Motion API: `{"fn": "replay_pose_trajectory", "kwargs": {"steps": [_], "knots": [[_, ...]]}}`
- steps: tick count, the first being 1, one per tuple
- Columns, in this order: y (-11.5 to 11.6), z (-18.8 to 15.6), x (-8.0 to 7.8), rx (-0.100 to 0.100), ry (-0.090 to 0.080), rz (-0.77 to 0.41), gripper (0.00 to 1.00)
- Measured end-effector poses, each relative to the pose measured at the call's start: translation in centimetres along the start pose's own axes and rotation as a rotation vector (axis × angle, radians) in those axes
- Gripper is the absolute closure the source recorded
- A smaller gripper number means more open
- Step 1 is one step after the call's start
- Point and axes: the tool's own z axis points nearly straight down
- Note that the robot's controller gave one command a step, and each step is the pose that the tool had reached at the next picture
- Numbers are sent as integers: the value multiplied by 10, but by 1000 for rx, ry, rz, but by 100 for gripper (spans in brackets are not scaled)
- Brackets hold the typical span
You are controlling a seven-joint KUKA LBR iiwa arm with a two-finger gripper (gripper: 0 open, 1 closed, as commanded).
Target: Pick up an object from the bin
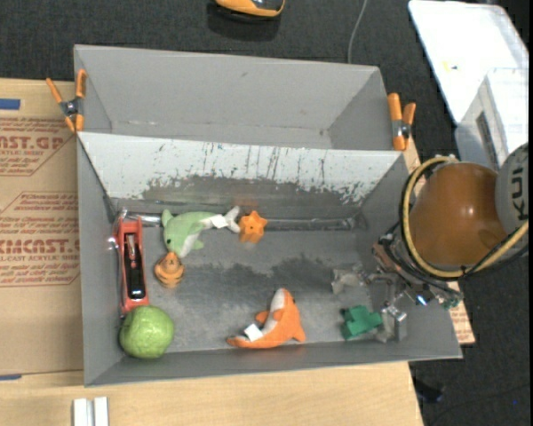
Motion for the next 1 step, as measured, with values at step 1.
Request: {"fn": "replay_pose_trajectory", "kwargs": {"steps": [1], "knots": [[1, 8, 3, 4, -4, -87, 0]]}}
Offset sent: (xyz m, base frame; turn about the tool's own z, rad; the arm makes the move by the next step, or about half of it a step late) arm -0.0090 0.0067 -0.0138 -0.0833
